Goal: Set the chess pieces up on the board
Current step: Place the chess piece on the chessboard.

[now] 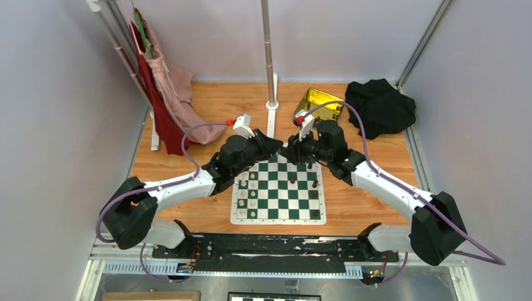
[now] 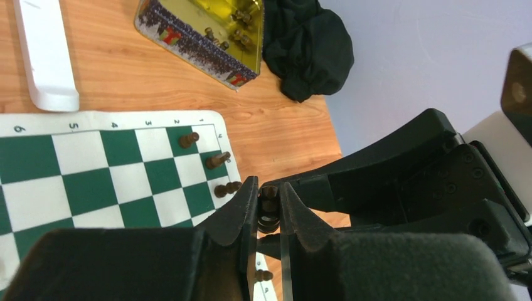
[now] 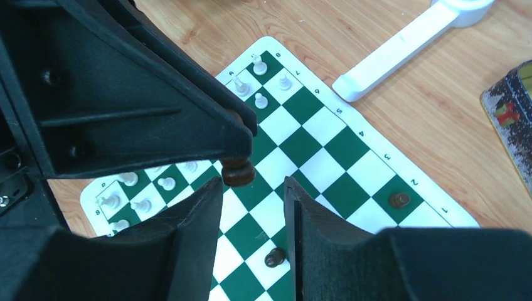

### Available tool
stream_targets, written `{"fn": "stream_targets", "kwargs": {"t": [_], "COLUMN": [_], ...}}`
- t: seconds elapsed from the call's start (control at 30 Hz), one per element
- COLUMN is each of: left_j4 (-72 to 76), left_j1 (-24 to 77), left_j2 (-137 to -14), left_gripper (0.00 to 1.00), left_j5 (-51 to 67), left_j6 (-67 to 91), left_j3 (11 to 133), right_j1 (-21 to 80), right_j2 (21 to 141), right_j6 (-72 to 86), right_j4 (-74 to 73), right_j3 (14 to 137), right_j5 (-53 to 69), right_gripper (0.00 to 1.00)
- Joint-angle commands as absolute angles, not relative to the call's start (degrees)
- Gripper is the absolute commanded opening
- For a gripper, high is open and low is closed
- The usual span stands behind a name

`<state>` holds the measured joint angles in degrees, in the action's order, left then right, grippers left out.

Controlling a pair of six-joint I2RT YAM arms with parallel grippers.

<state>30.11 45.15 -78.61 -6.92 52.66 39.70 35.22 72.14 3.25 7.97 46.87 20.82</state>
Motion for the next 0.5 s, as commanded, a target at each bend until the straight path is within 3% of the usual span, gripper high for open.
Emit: {"fn": "stream_targets", "kwargs": {"t": [0.0,0.23,0.47], "left_j4": [31.82,31.86,34.83], "left_j1": [45.82,47.41,53.00], "left_j2": [-76.14,-75.16,-74.69], "left_gripper": [0.00,0.00,0.00], "left_j5": [-8.81,-9.23,-10.65], "left_j6": [46.19,39.29,31.09], "left_j3": [40.63,41.51,38.58], "right_j1": [35.71,35.94,35.93], "right_j2": [68.66,60.37,50.46], "right_j6": [2.46,2.45,4.47], "right_j4": [4.95,0.84,-1.46], "right_j3": [47.31,45.04,41.44], "right_j5": [20.32,17.31,2.90], "right_gripper": [0.47,0.49,0.50]}}
